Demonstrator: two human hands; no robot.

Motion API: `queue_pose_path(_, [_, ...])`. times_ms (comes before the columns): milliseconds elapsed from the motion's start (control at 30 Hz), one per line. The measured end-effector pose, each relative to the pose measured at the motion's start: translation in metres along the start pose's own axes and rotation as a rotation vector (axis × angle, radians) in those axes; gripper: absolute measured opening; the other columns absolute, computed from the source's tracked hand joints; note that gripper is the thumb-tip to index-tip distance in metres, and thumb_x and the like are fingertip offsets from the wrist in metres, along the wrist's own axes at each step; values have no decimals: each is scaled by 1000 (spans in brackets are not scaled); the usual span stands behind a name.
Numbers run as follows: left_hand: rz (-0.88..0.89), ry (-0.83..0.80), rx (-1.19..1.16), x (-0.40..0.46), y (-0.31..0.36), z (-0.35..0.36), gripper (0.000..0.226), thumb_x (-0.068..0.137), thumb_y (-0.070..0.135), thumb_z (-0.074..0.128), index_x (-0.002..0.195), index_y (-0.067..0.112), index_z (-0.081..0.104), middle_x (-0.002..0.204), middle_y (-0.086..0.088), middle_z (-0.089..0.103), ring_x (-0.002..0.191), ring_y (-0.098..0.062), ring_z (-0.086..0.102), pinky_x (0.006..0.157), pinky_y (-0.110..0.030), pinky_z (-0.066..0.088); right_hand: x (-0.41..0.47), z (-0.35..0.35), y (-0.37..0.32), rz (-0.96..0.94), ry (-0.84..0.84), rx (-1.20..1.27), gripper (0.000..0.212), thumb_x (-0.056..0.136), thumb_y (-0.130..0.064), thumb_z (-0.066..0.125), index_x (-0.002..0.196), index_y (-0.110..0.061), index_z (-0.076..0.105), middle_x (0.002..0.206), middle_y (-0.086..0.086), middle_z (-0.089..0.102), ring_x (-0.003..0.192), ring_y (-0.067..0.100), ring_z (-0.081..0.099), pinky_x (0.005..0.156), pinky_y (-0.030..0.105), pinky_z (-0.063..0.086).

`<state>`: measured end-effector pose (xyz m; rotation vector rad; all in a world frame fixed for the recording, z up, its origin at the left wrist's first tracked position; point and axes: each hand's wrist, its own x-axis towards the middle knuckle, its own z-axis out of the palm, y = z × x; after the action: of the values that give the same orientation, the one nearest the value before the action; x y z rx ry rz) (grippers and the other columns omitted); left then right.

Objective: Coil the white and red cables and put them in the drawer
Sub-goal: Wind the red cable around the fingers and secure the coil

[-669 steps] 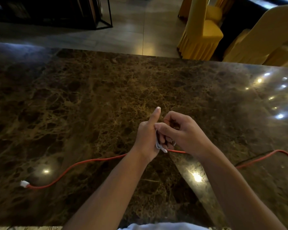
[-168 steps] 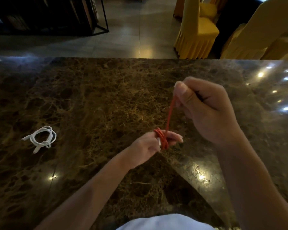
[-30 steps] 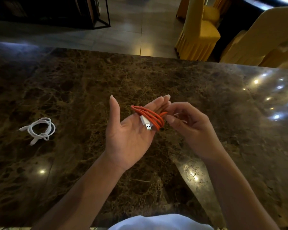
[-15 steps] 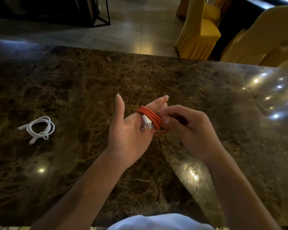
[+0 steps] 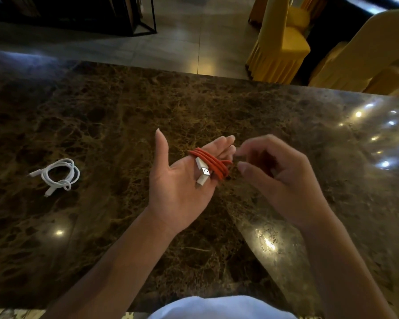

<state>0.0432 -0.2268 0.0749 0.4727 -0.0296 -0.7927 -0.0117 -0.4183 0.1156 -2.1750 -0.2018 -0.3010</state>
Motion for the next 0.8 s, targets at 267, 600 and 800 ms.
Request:
queue_pose_path(267, [46, 182, -21, 7, 5, -4, 111, 89, 87, 30, 157, -1, 33, 160, -18, 46, 154, -32, 34, 130, -47, 19, -6, 28, -13, -121, -335, -511, 51, 99, -26, 62, 148, -38, 54, 99, -14, 71, 71, -2, 51, 60, 22, 48])
queue_pose_path(600, [-5, 317, 86, 5, 7, -1, 111, 88, 89, 23, 159, 4, 34, 162, -12, 46, 154, -27, 36, 124, -44, 31, 4, 41, -5, -319, -164, -524, 21, 95, -20, 70, 115, -23, 75, 99, -7, 77, 83, 14, 68, 71, 25, 52])
queue_pose_path(800, [-59, 367, -19, 1, -1, -2, 108, 90, 86, 31, 155, 1, 39, 157, -16, 51, 151, -31, 40, 122, -45, 34, 3, 43, 4, -353, -263, -320, 18, 100, -23, 65, 111, -14, 76, 103, -2, 77, 95, 14, 69, 84, 26, 55])
